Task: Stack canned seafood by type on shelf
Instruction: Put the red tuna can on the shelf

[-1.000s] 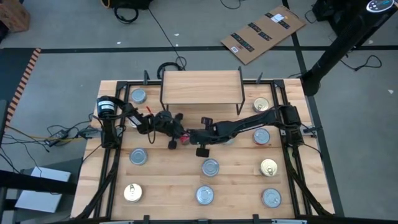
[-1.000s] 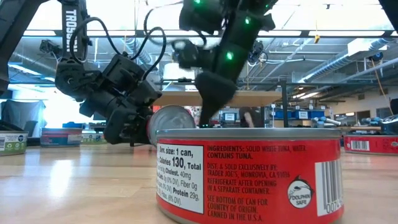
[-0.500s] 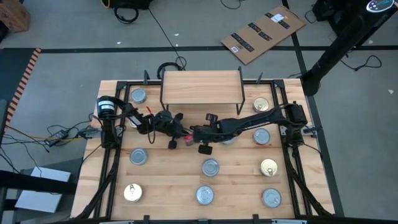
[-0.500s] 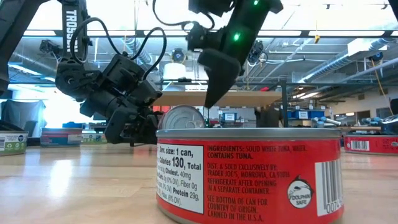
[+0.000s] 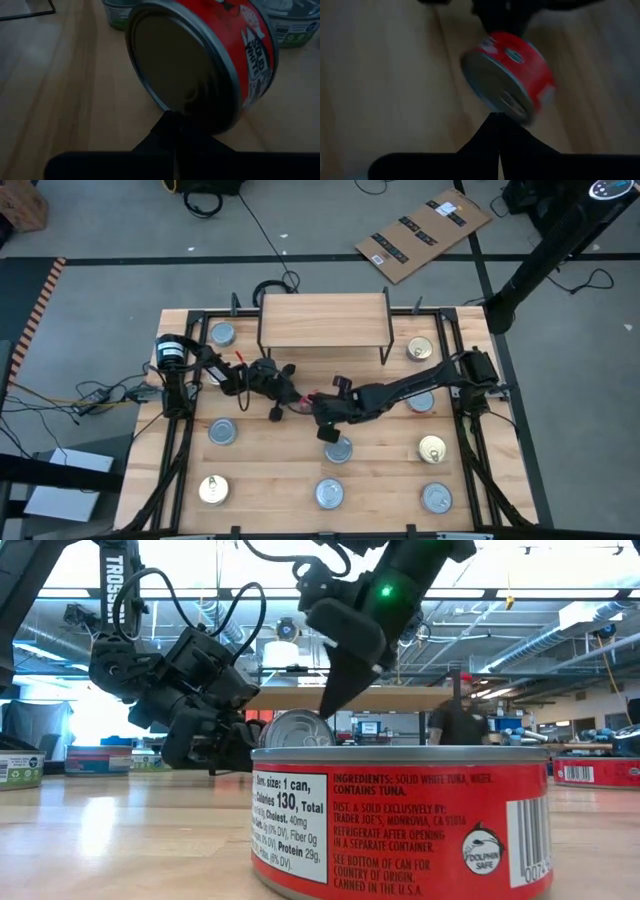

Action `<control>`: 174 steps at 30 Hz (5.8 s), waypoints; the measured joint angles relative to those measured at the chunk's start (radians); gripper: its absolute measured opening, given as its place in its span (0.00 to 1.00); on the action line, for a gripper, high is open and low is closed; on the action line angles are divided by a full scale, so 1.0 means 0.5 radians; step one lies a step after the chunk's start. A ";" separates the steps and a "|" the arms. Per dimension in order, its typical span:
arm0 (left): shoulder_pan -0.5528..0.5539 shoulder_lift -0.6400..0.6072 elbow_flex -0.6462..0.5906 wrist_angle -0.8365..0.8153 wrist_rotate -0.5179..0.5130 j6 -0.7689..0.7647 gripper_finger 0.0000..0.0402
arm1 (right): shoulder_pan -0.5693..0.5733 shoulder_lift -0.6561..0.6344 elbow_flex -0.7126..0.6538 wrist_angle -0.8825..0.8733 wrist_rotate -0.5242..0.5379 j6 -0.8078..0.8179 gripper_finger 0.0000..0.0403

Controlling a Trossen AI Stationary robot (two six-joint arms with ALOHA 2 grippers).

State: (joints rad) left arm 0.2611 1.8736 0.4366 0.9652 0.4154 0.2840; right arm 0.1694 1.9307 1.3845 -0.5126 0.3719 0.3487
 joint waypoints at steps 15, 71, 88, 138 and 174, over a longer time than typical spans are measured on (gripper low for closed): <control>-0.003 -0.001 0.000 -0.013 0.140 -0.002 0.01 | -0.137 -0.002 -0.108 0.265 0.153 0.006 0.04; -0.002 0.000 0.000 -0.012 0.136 -0.002 0.01 | 0.130 -0.029 0.152 -0.252 0.450 0.539 0.60; -0.002 0.000 0.000 -0.012 0.115 -0.002 0.01 | 0.103 -0.026 -0.007 0.182 0.548 0.570 0.74; -0.002 0.001 0.000 0.018 0.109 -0.002 0.01 | -0.054 -0.064 -0.117 0.230 0.318 0.150 0.35; -0.002 0.001 0.000 0.048 0.104 -0.103 0.01 | -0.603 -0.837 -0.116 -0.166 0.675 -1.244 0.35</control>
State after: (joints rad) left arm 0.2600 1.8740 0.4366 0.9891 0.4674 0.2324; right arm -0.1322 1.5120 1.3265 -0.5957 0.7095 -0.2735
